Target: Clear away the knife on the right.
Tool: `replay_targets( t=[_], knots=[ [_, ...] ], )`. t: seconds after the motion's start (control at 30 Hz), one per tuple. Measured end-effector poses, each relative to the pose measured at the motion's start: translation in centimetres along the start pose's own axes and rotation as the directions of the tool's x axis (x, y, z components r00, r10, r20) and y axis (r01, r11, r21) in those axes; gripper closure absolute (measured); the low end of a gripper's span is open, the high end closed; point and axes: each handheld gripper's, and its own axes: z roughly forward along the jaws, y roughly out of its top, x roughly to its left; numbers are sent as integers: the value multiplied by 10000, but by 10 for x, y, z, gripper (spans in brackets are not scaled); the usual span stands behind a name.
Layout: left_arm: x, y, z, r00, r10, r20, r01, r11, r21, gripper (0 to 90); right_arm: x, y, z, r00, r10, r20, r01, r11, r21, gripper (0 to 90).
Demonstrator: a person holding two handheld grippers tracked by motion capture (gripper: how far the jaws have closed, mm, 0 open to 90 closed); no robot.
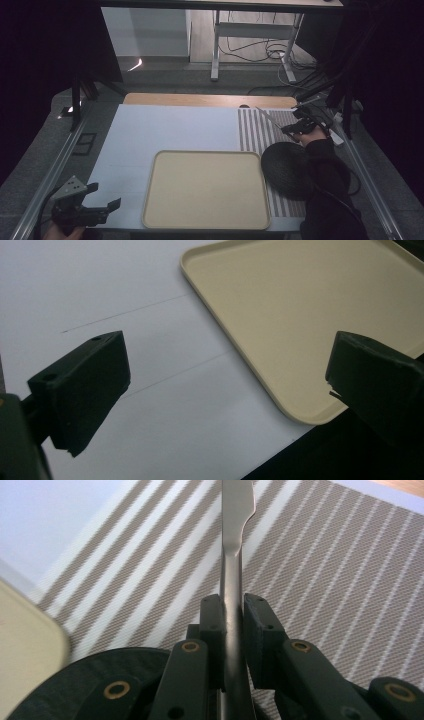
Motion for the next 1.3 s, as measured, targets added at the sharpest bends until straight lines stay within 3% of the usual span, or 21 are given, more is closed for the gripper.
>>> replay_targets(
  t=[0.33,0.63,0.83,1.03,1.3],
  knots=[
    [0,0,0,10000,-8,6,8,10000,-7,38,36,0,-4,9970,-430,-641,422,9990,-131,803],
    [0,0,0,10000,9,-1,-9,10000,-4,38,65,-17,-8,9904,-821,-1110,829,9966,30,803],
    [0,0,0,10000,10,-6,-10,10000,6,38,85,-28,-13,9807,-956,-1707,965,9953,-30,803],
    [0,0,1,10000,8,-8,-8,10000,15,38,108,-38,-19,9713,-1279,-2005,1294,9916,-55,802],
    [0,0,1,10000,4,-17,-4,10000,24,38,144,-54,-25,9522,-1732,-2516,1778,9841,-46,803]
  ],
)
